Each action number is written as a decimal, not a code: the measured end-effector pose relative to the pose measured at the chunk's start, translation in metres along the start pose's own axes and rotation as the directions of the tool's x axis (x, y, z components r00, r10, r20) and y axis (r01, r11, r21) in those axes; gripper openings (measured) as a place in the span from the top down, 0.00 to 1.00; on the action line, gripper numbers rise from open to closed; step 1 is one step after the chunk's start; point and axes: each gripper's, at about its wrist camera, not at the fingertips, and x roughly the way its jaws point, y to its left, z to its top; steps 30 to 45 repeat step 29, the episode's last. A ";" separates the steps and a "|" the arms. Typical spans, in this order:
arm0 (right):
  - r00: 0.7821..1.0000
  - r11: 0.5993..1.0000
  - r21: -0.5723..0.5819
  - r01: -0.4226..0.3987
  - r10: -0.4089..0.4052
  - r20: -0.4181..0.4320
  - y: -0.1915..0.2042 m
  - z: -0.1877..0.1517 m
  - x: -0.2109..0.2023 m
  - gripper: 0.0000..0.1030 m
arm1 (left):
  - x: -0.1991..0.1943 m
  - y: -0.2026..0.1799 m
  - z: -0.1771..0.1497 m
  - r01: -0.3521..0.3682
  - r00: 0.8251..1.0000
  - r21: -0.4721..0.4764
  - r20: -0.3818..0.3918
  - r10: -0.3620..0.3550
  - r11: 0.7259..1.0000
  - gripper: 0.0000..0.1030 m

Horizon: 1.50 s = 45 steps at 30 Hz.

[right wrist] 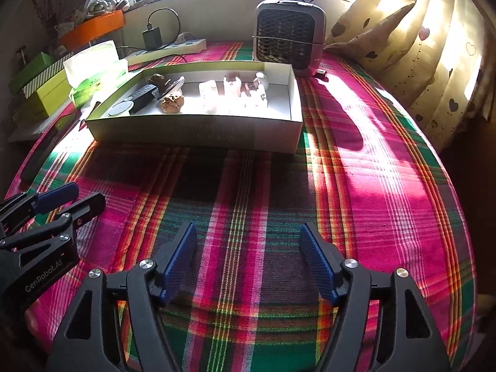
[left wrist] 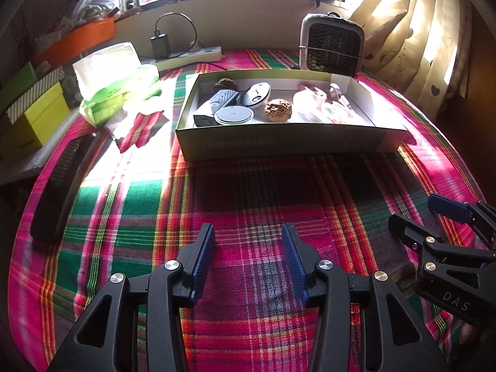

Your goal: Organize objects

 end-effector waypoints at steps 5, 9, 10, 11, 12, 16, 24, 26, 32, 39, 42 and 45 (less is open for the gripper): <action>1.000 1.000 0.004 0.003 -0.003 -0.002 -0.001 0.000 0.001 0.30 | 0.000 0.000 0.000 -0.001 1.000 0.001 0.000 0.001 1.000 0.58; 1.000 1.000 0.003 0.001 -0.001 -0.003 -0.001 0.000 0.002 0.29 | 0.000 0.000 0.000 0.000 1.000 0.000 0.000 0.000 1.000 0.58; 1.000 1.000 0.003 0.000 0.000 -0.003 -0.001 0.000 0.002 0.28 | 0.000 0.000 0.000 0.000 1.000 0.000 0.000 0.000 1.000 0.58; 1.000 1.000 0.002 0.000 0.000 -0.004 0.000 0.000 0.002 0.28 | 0.000 0.000 0.000 0.000 1.000 0.000 0.000 0.000 1.000 0.58; 1.000 1.000 0.000 0.001 -0.001 -0.004 0.000 0.000 0.002 0.27 | 0.000 0.000 0.000 -0.002 1.000 0.001 0.000 0.002 1.000 0.58; 1.000 1.000 0.000 0.000 0.000 -0.005 0.000 0.000 0.002 0.27 | 0.000 0.000 0.000 -0.001 1.000 0.001 0.000 0.001 1.000 0.58; 1.000 1.000 -0.001 0.001 -0.001 -0.005 0.000 0.000 0.002 0.27 | 0.000 0.000 0.000 -0.001 1.000 0.001 0.000 0.001 1.000 0.58; 1.000 1.000 -0.001 0.001 -0.001 -0.005 0.000 0.000 0.002 0.27 | 0.000 0.000 0.000 -0.001 1.000 0.001 0.000 0.001 1.000 0.58; 1.000 1.000 0.000 0.000 0.000 -0.005 0.000 0.000 0.002 0.26 | 0.000 0.000 0.000 -0.001 1.000 0.001 0.000 0.001 1.000 0.58; 1.000 1.000 0.000 0.000 0.000 -0.005 0.000 0.000 0.002 0.26 | 0.000 0.000 0.000 -0.001 1.000 0.001 0.000 0.001 1.000 0.58; 1.000 1.000 0.000 0.000 0.000 -0.005 0.000 0.000 0.002 0.26 | 0.000 0.000 0.000 -0.001 1.000 0.001 0.000 0.001 1.000 0.58; 1.000 1.000 0.000 0.000 0.000 -0.005 0.000 0.000 0.002 0.26 | 0.000 0.000 0.000 -0.001 1.000 0.001 0.000 0.001 1.000 0.58</action>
